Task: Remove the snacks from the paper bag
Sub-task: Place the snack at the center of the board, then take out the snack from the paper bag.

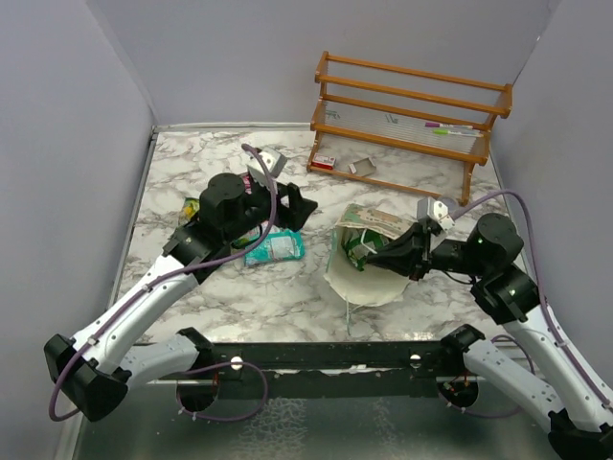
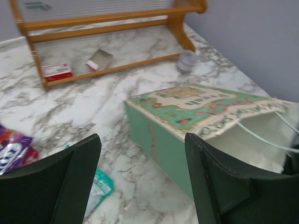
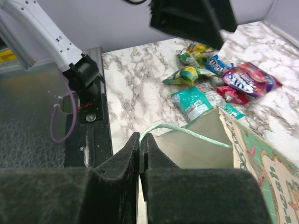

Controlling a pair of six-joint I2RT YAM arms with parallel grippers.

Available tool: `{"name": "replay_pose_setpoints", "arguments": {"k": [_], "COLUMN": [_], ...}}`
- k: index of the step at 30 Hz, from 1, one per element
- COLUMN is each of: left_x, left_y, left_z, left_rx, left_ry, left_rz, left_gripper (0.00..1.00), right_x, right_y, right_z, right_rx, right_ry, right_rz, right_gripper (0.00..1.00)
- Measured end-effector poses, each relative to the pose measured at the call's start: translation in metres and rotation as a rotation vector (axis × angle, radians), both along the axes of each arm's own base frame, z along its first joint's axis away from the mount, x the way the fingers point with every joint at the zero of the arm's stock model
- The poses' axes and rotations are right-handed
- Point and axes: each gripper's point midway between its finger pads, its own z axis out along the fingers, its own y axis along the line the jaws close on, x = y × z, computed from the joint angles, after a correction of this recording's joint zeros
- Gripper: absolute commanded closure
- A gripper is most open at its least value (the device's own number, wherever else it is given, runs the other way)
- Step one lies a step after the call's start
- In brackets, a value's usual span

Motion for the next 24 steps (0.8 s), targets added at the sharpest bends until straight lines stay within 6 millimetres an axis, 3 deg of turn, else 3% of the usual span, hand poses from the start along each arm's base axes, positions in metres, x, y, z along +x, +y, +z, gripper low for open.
{"name": "replay_pose_setpoints", "arguments": {"k": [5,10,18,24], "left_x": [-0.045,-0.091,-0.138,-0.165], "left_y": [-0.040,-0.069,-0.091,-0.109], "left_z": [-0.004,-0.027,-0.017,-0.029], "left_rx": [-0.053,-0.043,-0.006,0.077], "left_ry": [0.007,0.040,-0.030,-0.047], "left_rz": [-0.161,-0.268,-0.306,-0.310], "left_gripper": [0.39,0.49,0.50,0.55], "right_x": [0.001,-0.001,0.017,0.026], "right_y": [-0.003,-0.008,-0.015,-0.021], "right_z": [0.012,0.028,0.032,0.035], "right_rx": [0.034,0.087,0.109,0.125], "right_ry": [-0.028,-0.053,-0.038,-0.028], "right_rz": [-0.038,-0.071,-0.194,-0.267], "right_gripper": [0.98,0.98,0.98,0.98]}}
